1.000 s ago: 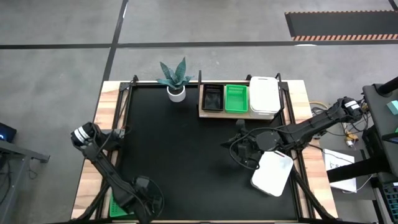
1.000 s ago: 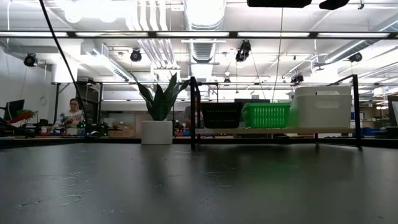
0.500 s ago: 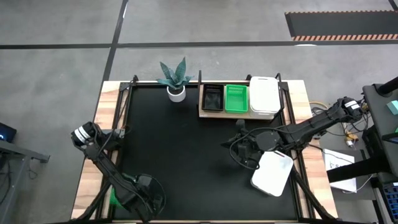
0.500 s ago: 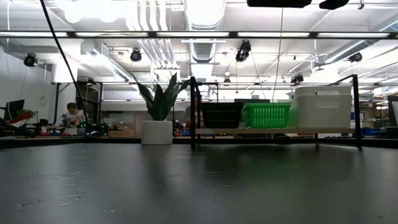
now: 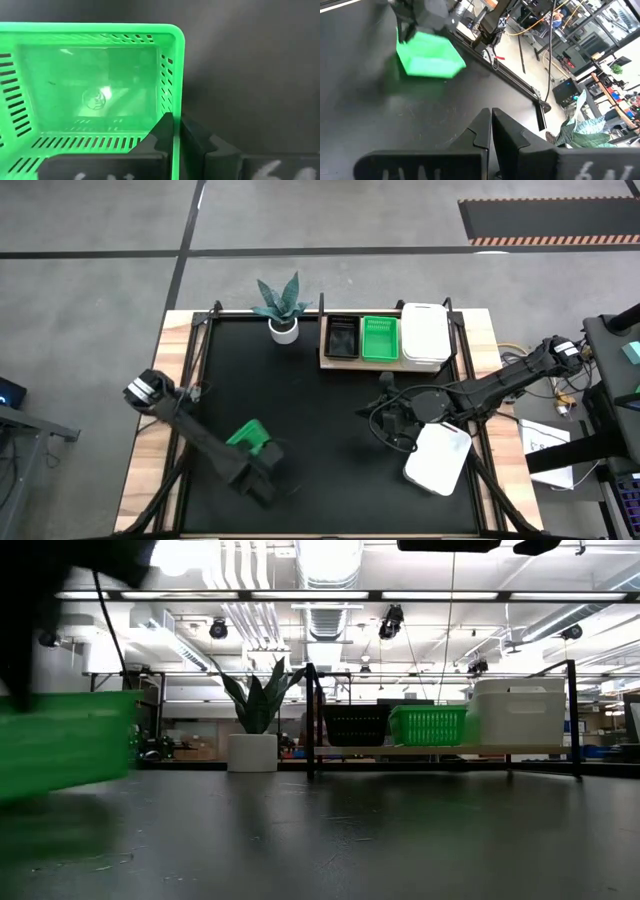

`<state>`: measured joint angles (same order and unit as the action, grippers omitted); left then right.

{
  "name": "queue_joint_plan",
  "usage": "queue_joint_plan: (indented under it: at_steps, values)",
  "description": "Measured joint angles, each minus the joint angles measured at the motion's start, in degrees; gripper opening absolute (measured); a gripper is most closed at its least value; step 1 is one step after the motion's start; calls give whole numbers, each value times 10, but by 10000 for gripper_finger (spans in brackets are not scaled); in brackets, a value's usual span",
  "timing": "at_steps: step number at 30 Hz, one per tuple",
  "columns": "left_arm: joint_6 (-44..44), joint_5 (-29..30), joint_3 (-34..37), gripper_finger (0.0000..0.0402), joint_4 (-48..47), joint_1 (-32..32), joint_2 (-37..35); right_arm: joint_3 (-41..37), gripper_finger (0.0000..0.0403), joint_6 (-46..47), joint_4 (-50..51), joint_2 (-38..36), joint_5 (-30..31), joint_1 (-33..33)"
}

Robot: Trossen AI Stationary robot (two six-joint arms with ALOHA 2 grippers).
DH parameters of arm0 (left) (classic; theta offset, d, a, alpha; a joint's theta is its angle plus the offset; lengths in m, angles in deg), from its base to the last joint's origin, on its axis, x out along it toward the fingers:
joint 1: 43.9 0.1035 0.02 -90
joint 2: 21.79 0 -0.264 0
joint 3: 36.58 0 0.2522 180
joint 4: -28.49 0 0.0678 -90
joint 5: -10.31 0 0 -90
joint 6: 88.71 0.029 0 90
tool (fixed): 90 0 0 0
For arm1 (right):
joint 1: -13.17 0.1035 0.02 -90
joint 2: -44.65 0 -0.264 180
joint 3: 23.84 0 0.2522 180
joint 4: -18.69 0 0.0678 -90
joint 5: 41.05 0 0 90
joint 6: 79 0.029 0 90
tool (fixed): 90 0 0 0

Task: Stack baskets on shelf by color
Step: Stack the green bin on the green bin on the shelf

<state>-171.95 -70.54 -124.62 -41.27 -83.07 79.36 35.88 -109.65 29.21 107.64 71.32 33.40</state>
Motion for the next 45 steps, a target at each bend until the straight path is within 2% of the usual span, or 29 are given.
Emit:
queue_joint_plan:
  at_steps: [7, 10, 13, 21, 31, 33, 37, 42, 45]
  values:
    - [356, 34, 0, 2, 55, 100, 0, 0, 9, 2, 0, 0, 0, 0]
    - [457, 31, 0, 2, 55, 128, 0, 0, 9, 9, 0, 0, 0, 0]
    - [521, 29, 0, 2, 55, 149, -1, 0, 9, 11, 0, 0, 0, 0]
    - [569, 27, 9, 37, 84, 197, -1, 0, 9, 17, 0, 0, 0, 0]
    - [631, 31, 15, 96, 119, 199, -9, -1, 9, 28, -3, 18, 0, 0]
    - [653, 40, 21, 99, 155, 186, -28, -1, 9, 36, -5, 24, 0, 0]
    - [701, 103, 61, 99, 236, 148, -79, -1, 9, 62, -8, 33, -1, 0]
    - [750, 171, 136, 99, 355, 115, -169, -2, 9, 145, -20, 64, -18, 0]
    - [793, 184, 191, 99, 428, 114, -226, -3, 9, 184, -62, 106, -20, 0]
